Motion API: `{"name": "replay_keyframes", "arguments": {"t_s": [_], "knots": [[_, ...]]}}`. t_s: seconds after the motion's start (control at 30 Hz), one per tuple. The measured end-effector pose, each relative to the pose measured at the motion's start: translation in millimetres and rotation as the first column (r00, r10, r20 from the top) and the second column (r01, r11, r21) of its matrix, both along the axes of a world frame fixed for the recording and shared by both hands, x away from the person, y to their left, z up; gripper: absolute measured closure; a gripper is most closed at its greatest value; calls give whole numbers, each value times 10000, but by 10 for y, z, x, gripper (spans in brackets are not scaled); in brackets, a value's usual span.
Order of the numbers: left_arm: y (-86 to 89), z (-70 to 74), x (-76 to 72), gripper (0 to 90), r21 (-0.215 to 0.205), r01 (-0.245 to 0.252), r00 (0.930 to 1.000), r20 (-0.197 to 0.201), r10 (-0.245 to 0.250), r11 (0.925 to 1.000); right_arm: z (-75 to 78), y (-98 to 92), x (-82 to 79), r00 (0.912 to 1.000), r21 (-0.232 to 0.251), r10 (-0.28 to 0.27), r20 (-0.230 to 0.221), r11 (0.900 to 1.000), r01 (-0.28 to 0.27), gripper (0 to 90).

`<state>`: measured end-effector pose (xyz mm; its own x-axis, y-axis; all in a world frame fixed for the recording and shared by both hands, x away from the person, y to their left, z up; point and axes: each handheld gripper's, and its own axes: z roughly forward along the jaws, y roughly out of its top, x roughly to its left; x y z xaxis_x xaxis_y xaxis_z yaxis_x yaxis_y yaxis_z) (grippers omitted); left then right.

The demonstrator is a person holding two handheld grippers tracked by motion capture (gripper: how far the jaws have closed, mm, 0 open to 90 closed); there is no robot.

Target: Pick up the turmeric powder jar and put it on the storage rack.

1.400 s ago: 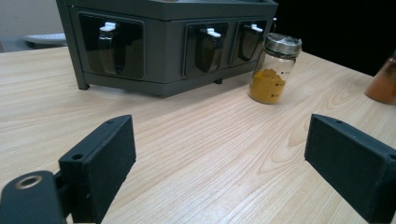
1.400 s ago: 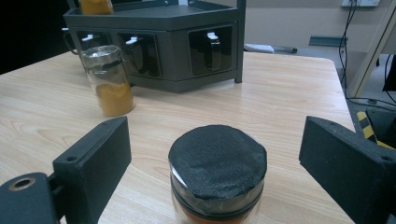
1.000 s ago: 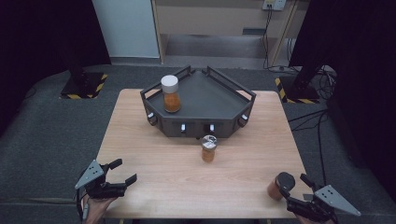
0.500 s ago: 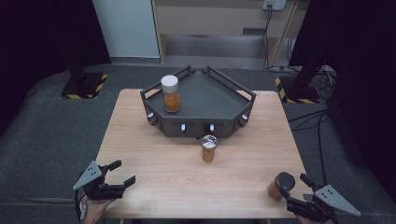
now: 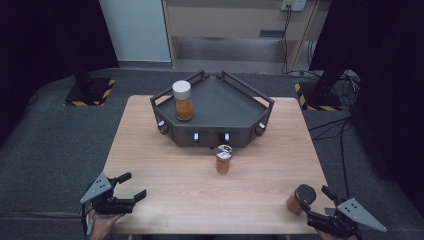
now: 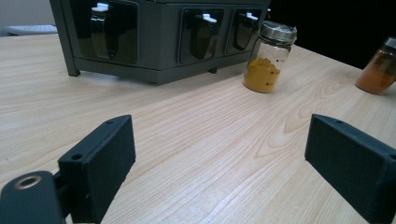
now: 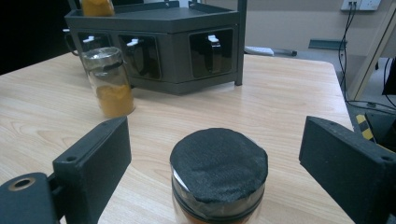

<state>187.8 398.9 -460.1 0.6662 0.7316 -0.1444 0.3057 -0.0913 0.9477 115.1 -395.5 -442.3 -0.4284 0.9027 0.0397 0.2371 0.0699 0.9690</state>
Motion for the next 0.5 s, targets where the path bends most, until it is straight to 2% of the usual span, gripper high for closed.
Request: {"name": "replay_keyframes", "arguments": {"t_s": [0.27, 0.5], "knots": [[2, 4, 6, 73, 53, 27, 10000, -77, -27, 10000, 15, 12, 5, 10000, -27, -25, 71, 10000, 25, 89], [-6, 9, 25, 63, 161, 224, 9997, -104, -223, 9996, 110, 28, 48, 10000, -188, 51, -49, 9998, -52, 92]]}}
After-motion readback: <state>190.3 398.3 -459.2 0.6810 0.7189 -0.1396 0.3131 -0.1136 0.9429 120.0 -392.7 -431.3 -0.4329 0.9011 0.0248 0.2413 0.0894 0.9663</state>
